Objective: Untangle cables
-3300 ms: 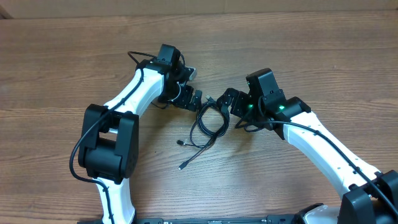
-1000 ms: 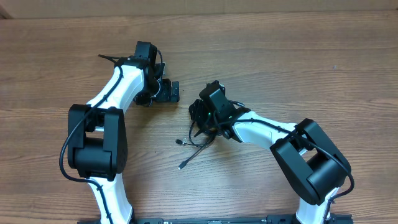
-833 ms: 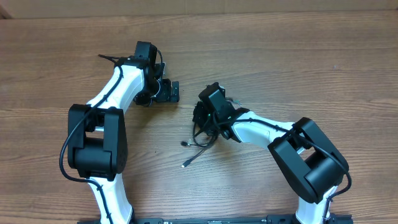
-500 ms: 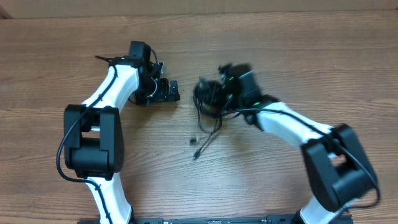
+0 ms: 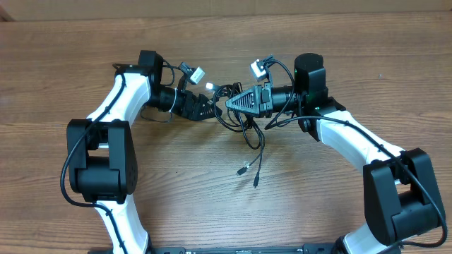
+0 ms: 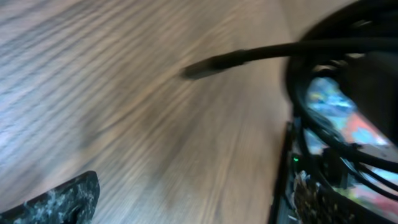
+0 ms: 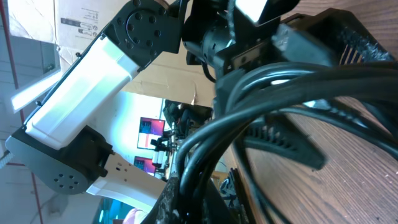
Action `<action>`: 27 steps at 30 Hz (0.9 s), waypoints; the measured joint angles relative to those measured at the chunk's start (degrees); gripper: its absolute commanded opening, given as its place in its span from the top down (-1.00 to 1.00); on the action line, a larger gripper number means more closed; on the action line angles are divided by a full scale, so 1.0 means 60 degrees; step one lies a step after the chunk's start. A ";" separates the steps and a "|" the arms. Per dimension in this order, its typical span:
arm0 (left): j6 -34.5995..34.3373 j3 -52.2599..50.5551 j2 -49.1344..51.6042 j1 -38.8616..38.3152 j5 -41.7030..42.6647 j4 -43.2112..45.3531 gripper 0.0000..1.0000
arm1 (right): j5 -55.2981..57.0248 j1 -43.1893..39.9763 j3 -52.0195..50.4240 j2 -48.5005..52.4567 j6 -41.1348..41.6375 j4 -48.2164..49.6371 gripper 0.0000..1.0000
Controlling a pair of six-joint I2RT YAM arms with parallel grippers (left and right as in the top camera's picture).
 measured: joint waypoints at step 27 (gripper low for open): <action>0.1486 0.0000 0.0000 0.0000 0.1457 -0.0492 -0.99 | 0.2175 0.0849 0.0000 0.0000 0.0022 -0.1162 0.07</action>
